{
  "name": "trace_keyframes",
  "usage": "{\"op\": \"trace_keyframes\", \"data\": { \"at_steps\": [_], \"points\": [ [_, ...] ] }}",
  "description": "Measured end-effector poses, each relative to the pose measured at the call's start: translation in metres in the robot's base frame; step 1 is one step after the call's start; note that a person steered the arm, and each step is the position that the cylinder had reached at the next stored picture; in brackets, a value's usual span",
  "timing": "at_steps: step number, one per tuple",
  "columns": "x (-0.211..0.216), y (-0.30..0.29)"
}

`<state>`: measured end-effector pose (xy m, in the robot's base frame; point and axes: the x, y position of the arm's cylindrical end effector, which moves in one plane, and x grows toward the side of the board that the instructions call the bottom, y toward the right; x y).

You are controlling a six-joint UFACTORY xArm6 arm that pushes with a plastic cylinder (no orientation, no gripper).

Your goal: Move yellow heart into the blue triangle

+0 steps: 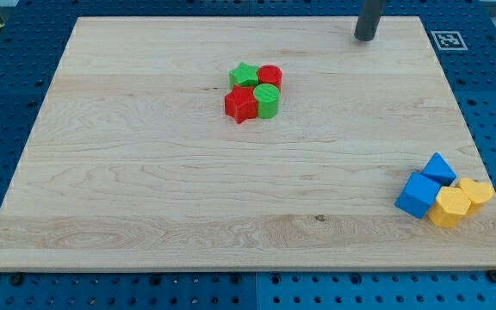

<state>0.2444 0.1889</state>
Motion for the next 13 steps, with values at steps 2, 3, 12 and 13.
{"op": "trace_keyframes", "data": {
  "at_steps": [2,3,12,13],
  "points": [
    [0.0,0.0],
    [0.0,0.0],
    [0.194,0.152],
    [0.219,0.157]
  ]
}}
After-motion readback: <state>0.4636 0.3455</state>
